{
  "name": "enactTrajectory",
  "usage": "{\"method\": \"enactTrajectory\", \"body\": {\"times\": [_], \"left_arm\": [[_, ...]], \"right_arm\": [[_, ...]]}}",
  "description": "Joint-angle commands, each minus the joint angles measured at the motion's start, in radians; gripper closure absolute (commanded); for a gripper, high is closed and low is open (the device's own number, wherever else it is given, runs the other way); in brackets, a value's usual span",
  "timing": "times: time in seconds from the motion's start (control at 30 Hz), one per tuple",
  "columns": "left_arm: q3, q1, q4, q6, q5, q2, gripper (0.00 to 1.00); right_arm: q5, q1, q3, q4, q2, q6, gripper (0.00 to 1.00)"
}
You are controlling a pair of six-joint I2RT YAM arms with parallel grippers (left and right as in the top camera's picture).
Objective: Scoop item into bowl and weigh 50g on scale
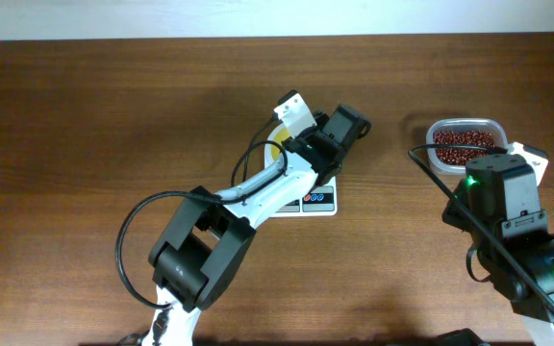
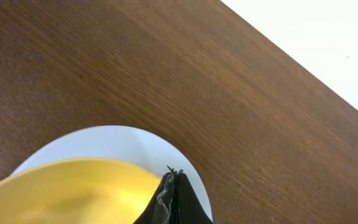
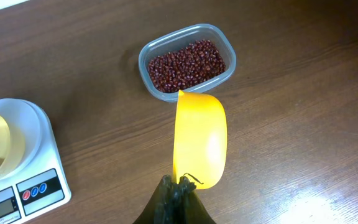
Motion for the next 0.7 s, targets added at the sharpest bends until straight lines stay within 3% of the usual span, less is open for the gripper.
{"method": "enactTrajectory", "body": {"times": [0.0, 0.67], "left_arm": [[0.013, 0.008, 0.002, 0.017, -0.046, 0.009, 1.0], [0.013, 0.038, 0.032, 0.017, -0.046, 0.009, 1.0]], "right_arm": [[-0.001, 0.005, 0.021, -0.001, -0.01, 0.004, 0.96], [-0.002, 0.005, 0.021, -0.001, -0.01, 0.004, 0.96]]}}
